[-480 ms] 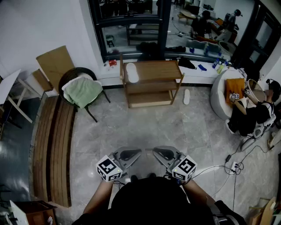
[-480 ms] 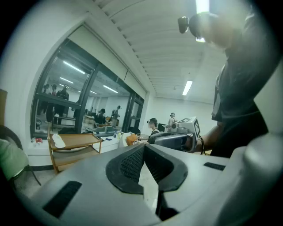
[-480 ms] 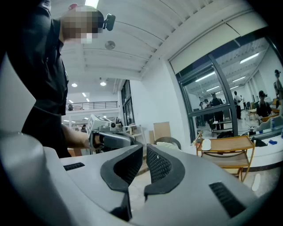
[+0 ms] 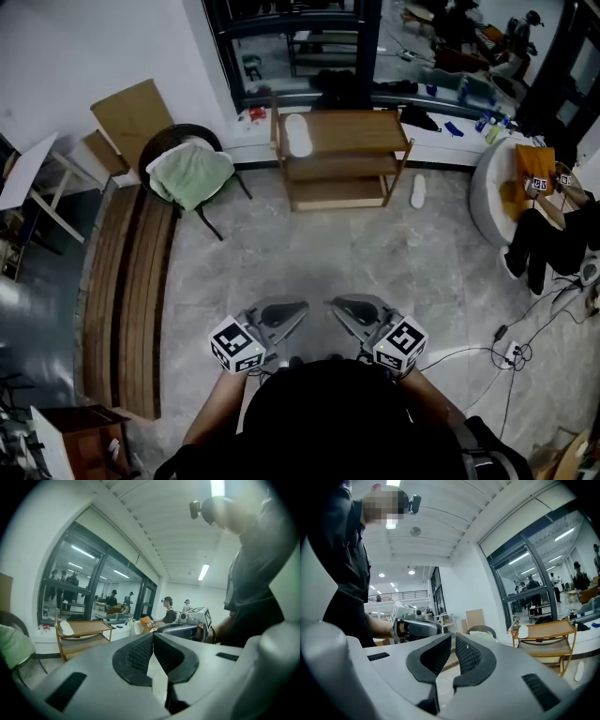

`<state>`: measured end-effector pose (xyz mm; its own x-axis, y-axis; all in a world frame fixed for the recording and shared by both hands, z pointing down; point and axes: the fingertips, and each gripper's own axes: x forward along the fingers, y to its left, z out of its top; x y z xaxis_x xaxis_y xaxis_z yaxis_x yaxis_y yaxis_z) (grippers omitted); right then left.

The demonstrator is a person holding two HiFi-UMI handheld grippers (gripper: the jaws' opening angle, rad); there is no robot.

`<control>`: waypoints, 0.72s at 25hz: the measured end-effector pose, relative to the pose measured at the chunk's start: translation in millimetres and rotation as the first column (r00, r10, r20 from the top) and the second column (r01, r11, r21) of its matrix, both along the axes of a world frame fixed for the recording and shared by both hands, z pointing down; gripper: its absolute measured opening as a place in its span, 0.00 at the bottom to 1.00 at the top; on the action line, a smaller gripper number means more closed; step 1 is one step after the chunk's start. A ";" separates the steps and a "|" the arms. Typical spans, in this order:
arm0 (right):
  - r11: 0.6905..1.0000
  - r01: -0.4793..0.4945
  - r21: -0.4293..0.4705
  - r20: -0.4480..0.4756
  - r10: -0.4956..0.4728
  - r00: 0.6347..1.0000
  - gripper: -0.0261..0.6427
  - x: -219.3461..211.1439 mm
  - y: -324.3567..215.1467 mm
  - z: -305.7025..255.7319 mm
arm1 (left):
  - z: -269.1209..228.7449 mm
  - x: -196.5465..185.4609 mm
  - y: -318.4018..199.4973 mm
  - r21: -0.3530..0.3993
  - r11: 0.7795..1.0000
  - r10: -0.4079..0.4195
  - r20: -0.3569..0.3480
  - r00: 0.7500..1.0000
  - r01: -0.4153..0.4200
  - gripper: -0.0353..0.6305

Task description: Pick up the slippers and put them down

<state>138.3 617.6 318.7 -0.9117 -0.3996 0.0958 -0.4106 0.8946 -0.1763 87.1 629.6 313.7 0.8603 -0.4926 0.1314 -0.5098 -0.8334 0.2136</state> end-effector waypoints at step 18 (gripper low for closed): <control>0.997 -0.017 -0.070 0.011 0.018 1.000 0.10 9.4 -56.7 29.1 | 31.5 -30.0 -48.9 -0.051 0.988 -0.145 0.011 0.989 0.145 0.07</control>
<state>147.7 560.9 347.9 -0.9060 -0.4078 0.1136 -0.4233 0.8727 -0.2431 57.0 580.8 345.2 0.7792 -0.6044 0.1657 -0.6261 -0.7385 0.2504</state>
